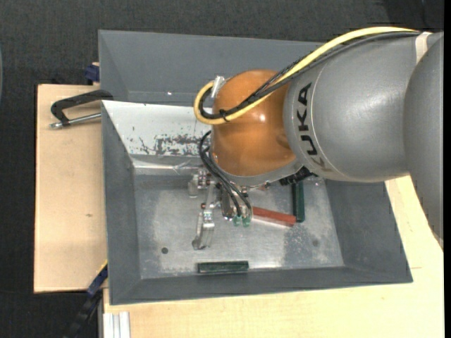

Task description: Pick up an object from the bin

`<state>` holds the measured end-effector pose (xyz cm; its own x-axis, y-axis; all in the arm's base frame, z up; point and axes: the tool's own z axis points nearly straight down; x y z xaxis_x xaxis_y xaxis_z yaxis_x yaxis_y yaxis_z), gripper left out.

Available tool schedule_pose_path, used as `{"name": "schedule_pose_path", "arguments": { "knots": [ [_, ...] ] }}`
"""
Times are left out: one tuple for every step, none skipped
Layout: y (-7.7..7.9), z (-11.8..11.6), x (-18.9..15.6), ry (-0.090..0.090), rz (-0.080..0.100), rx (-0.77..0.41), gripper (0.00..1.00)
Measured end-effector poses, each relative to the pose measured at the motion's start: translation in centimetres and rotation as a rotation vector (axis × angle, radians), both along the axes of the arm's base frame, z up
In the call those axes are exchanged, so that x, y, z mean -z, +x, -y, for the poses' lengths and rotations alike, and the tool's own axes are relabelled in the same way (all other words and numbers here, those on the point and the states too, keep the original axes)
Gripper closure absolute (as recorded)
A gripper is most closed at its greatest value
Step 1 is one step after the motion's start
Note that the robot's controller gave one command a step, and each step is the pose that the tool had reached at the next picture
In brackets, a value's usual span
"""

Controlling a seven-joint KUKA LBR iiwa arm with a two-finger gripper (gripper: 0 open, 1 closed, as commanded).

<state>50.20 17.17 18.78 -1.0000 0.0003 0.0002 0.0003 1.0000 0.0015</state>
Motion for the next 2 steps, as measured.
{"name": "schedule_pose_path", "arguments": {
  "knots": [
    [0.0, 0.0, 0.0, 0.000, 0.000, 0.000, 0.00],
    [0.3, 5.1, 0.0, 0.000, -0.001, -0.041, 0.00]
  ]
}}
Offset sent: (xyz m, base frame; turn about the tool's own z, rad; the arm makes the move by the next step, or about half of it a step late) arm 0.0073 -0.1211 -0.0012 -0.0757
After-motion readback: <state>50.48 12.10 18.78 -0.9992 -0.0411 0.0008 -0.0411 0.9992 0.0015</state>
